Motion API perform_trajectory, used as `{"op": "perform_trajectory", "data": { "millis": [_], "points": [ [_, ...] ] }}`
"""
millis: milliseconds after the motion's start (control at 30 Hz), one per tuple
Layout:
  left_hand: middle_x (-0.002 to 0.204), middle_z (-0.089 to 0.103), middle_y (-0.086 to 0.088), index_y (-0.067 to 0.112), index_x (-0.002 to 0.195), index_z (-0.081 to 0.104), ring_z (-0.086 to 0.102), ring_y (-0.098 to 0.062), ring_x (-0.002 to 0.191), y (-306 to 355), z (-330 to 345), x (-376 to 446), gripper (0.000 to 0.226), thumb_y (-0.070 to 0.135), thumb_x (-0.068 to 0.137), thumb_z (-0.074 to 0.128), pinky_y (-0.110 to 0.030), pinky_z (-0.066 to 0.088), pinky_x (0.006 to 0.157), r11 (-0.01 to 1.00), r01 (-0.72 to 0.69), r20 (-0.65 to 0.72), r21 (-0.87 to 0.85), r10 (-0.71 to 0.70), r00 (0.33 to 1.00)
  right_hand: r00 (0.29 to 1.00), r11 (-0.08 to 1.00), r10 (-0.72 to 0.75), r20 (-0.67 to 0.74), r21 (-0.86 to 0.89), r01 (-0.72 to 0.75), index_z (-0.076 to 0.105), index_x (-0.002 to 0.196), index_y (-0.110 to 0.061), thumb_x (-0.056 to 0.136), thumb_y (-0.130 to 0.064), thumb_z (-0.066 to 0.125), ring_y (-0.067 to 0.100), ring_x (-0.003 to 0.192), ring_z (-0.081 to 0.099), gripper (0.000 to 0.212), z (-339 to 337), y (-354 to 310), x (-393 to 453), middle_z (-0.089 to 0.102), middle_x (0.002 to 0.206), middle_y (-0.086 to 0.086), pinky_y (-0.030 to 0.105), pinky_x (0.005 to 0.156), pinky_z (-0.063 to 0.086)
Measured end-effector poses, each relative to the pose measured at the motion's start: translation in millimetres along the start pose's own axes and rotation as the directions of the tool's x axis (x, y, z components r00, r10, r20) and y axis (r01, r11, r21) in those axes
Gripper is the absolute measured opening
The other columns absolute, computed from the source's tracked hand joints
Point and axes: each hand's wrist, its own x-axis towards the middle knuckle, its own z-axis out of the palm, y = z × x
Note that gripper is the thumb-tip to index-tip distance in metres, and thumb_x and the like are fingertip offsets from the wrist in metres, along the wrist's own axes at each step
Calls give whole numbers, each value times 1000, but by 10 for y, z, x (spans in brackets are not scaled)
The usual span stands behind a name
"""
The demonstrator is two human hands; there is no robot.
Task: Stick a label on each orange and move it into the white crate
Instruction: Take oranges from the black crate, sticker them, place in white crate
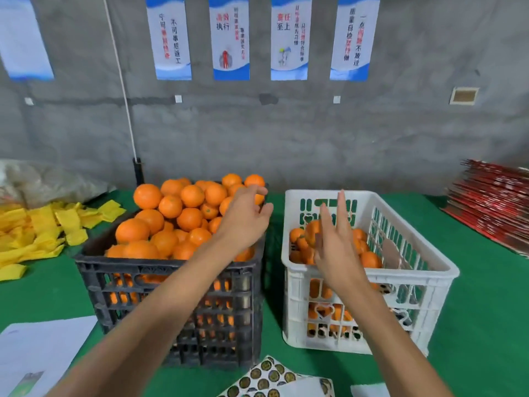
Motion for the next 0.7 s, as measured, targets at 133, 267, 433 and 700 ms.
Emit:
{"op": "perform_trajectory", "data": {
  "millis": [133, 267, 433, 700],
  "points": [
    [156, 39, -17, 16, 151, 46, 51, -40, 133, -672, -114, 563, 59, 3, 95, 59, -49, 46, 106, 891, 74, 218, 447, -189, 958, 999, 991, 3, 36, -136, 1, 36, 157, -13, 107, -27, 41, 29, 159, 2, 51, 242, 27, 4, -8, 171, 11, 42, 128, 17],
    [171, 19, -11, 23, 164, 25, 41, -35, 147, -1038, -84, 877, 79, 9, 96, 62, -46, 46, 110, 778, -7, 399, 628, -314, 862, 998, 981, 23, 62, -193, -11, 38, 155, -23, 109, -40, 26, 25, 159, 2, 50, 295, 45, 33, 1, 172, 11, 38, 129, 9],
    [159, 35, -17, 19, 155, 35, 54, -40, 132, -1125, -24, 983, 67, 9, 97, 66, -51, 49, 102, 759, -57, 398, 648, -275, 875, 996, 980, 30, 79, -197, -14, 39, 154, -24, 109, -42, 23, 25, 159, 4, 51, 322, 67, 49, 4, 172, 10, 37, 129, 10],
    [131, 62, -7, 26, 141, 52, 60, -27, 112, -592, -362, 567, 66, 34, 85, 86, -37, 46, 80, 924, -42, 154, 380, -19, 988, 995, 987, -95, -5, -133, 94, 46, 151, -25, 108, -37, 35, 18, 152, 28, 46, 317, 67, 48, 33, 165, 0, 36, 124, 23]
  ]
}}
